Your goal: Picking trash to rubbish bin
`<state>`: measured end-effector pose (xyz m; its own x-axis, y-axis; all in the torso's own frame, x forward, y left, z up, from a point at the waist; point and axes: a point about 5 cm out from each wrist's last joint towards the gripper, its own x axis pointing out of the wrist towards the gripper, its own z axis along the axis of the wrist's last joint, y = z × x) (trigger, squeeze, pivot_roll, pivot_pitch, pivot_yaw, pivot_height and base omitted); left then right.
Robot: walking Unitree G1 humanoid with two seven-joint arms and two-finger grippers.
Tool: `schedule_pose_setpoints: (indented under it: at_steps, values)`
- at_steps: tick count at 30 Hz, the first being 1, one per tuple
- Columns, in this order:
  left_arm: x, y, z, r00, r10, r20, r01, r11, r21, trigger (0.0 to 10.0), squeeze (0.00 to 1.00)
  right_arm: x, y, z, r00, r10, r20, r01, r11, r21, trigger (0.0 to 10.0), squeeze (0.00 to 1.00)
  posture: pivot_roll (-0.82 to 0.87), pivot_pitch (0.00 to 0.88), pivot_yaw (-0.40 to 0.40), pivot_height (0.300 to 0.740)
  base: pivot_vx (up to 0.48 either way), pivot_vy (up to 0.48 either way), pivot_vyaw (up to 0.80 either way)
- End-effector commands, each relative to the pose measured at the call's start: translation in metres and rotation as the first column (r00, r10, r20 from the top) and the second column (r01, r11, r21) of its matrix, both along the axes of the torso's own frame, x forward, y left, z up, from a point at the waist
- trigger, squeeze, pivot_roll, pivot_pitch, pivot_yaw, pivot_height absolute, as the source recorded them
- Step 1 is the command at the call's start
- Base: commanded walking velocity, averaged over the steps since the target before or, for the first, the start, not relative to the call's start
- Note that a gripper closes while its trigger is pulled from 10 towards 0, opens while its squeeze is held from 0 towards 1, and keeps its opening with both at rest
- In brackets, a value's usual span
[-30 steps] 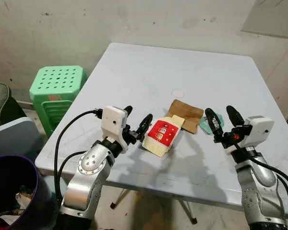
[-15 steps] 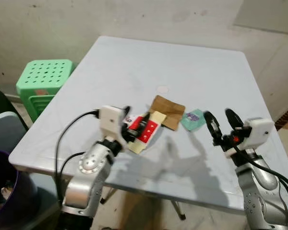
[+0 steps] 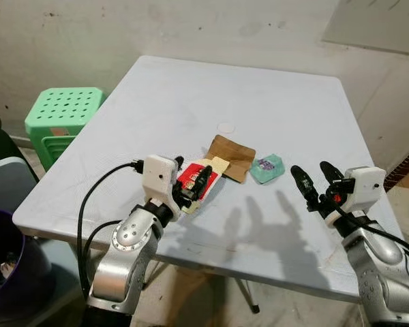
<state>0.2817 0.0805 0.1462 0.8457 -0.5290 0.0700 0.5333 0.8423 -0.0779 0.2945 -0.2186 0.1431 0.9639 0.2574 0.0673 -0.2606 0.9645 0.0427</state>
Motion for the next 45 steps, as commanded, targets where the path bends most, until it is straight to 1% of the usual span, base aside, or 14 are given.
schedule_pose_setpoints:
  at_steps: [1, 2, 6, 8, 13, 17, 19, 22, 23, 28, 30, 34, 39, 45]
  values:
    - [-0.006, -0.004, 0.002, 0.999, -0.036, 0.011, 0.035, 0.999, 0.013, 10.0, 0.00, 0.004, -0.004, -0.006, 0.999, 0.013, -0.036, -0.014, 1.000, -0.025, 10.0, 0.00, -0.04, 0.135, -0.055, 0.740, 0.000, 0.000, 0.00]
    - [-0.009, -0.006, 0.002, 0.999, -0.046, 0.016, 0.046, 0.999, 0.026, 10.0, 0.00, 0.012, -0.007, -0.008, 0.998, 0.025, -0.050, -0.027, 0.999, -0.033, 10.0, 0.00, -0.03, 0.136, -0.056, 0.740, 0.000, 0.000, 0.00]
    - [-0.012, -0.007, 0.002, 0.999, -0.047, 0.017, 0.046, 0.998, 0.035, 10.0, 0.00, 0.021, -0.011, -0.011, 0.998, 0.033, -0.059, -0.037, 0.997, -0.073, 10.0, 0.00, -0.02, 0.142, -0.065, 0.740, 0.000, 0.000, 0.00]
    - [-0.014, -0.007, 0.001, 0.999, -0.050, 0.015, 0.049, 0.998, 0.034, 10.0, 0.00, 0.027, -0.012, -0.013, 0.996, 0.039, -0.082, -0.045, 0.997, -0.067, 10.0, 0.00, -0.02, 0.143, -0.066, 0.740, 0.000, 0.000, 0.00]
    - [-0.018, -0.001, 0.001, 0.999, -0.037, 0.008, 0.037, 0.998, 0.041, 10.0, 0.00, 0.044, -0.010, -0.014, 0.991, 0.082, -0.106, -0.095, 0.988, -0.122, 10.0, 0.00, -0.01, 0.153, -0.075, 0.740, 0.000, 0.000, 0.00]
    - [-0.019, 0.009, 0.000, 1.000, -0.002, 0.003, 0.002, 0.998, 0.056, 10.0, 0.00, 0.058, 0.001, -0.014, 0.981, 0.138, -0.134, -0.156, 0.978, -0.137, 10.0, 0.00, 0.01, 0.163, -0.082, 0.740, 0.000, 0.000, 0.00]
    - [-0.019, 0.010, 0.000, 1.000, 0.000, 0.003, 0.000, 0.998, 0.057, 10.0, 0.00, 0.059, 0.002, -0.014, 0.981, 0.141, -0.134, -0.159, 0.978, -0.135, 10.0, 0.00, 0.01, 0.163, -0.082, 0.740, 0.000, 0.000, 0.00]
    - [-0.018, 0.016, 0.004, 1.000, 0.012, 0.012, -0.013, 0.998, 0.063, 10.0, 0.00, 0.067, 0.014, -0.012, 0.973, 0.185, -0.141, -0.206, 0.967, -0.150, 10.0, 0.00, 0.02, 0.172, -0.084, 0.740, 0.000, 0.000, 0.00]
    - [-0.017, 0.018, 0.005, 1.000, 0.012, 0.013, -0.013, 0.998, 0.061, 10.0, 0.00, 0.070, 0.020, -0.010, 0.967, 0.208, -0.145, -0.226, 0.966, -0.124, 10.0, 0.00, 0.02, 0.173, -0.084, 0.740, 0.000, 0.000, 0.00]
    - [-0.017, 0.019, 0.008, 1.000, 0.018, 0.019, -0.019, 0.998, 0.059, 10.0, 0.00, 0.076, 0.028, -0.008, 0.964, 0.218, -0.152, -0.237, 0.963, -0.125, 10.0, 0.00, 0.02, 0.177, -0.082, 0.740, 0.000, 0.000, 0.00]
    - [-0.017, 0.017, 0.010, 1.000, 0.011, 0.025, -0.012, 0.998, 0.063, 10.0, 0.00, 0.081, 0.036, -0.004, 0.961, 0.237, -0.142, -0.255, 0.960, -0.119, 10.0, 0.00, 0.03, 0.184, -0.085, 0.740, 0.000, 0.000, 0.00]
    - [-0.019, 0.016, 0.011, 1.000, 0.004, 0.021, -0.005, 0.999, 0.053, 10.0, 0.00, 0.087, 0.042, 0.005, 0.968, 0.223, -0.118, -0.238, 0.962, -0.132, 10.0, 0.00, 0.03, 0.189, -0.087, 0.740, 0.000, 0.000, 0.00]
    - [-0.020, 0.015, 0.011, 1.000, 0.005, 0.019, -0.006, 0.998, 0.056, 10.0, 0.00, 0.092, 0.044, 0.009, 0.969, 0.213, -0.126, -0.228, 0.967, -0.112, 10.0, 0.00, 0.04, 0.195, -0.091, 0.740, 0.000, 0.000, 0.00]
    - [-0.022, 0.014, 0.011, 1.000, 0.005, 0.013, -0.006, 0.998, 0.054, 10.0, 0.00, 0.093, 0.047, 0.008, 0.958, 0.241, -0.155, -0.257, 0.962, -0.093, 10.0, 0.00, 0.04, 0.200, -0.093, 0.740, 0.000, 0.000, 0.00]
